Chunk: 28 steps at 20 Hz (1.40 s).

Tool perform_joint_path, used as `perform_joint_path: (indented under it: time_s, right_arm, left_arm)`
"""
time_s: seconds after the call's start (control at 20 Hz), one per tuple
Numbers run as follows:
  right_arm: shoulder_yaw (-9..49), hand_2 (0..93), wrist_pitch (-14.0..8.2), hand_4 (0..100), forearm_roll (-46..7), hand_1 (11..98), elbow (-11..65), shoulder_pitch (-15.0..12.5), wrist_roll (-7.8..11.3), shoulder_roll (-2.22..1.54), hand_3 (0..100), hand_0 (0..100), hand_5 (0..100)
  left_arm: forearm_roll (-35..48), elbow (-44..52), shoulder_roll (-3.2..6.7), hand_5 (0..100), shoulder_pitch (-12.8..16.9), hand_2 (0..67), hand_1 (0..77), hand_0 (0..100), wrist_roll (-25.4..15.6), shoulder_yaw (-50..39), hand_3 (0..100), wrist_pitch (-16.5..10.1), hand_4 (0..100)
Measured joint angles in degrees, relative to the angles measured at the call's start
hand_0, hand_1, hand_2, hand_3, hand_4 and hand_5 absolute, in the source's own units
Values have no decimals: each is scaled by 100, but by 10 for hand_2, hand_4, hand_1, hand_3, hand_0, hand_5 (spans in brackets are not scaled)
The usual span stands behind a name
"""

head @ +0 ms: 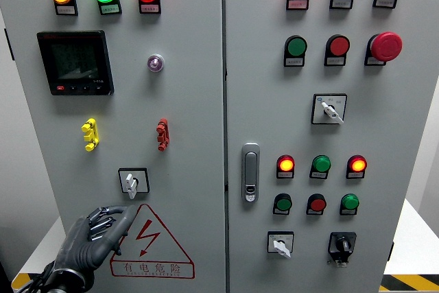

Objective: Turn on light switch 1
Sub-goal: 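Raise the left hand toward the rotary switch above the warning sign, then place the left hand fingers on the white rotary switch handle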

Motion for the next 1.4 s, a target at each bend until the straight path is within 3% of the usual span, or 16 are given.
perform_joint_path:
  time_s: [0.3, 0.65, 1.4]
  right_arm:
    - [1, 0, 1, 195, 0, 196, 0, 0, 1, 0, 198, 0, 104]
    - [-2, 0, -1, 195, 0, 198, -1, 0, -4, 0, 198, 0, 104]
    - [1, 0, -1, 194, 0, 198, -2, 0, -2, 0, 198, 0, 104]
  left_arm:
    - [30, 44, 14, 864, -266, 425, 691, 0, 63, 36, 838, 349, 1000]
    - [38, 74, 22, 866, -399, 437, 694, 0, 152, 43, 849, 409, 1000]
    - [49, 111, 31, 872, -636, 483, 610, 0, 648, 180, 866, 647, 1000]
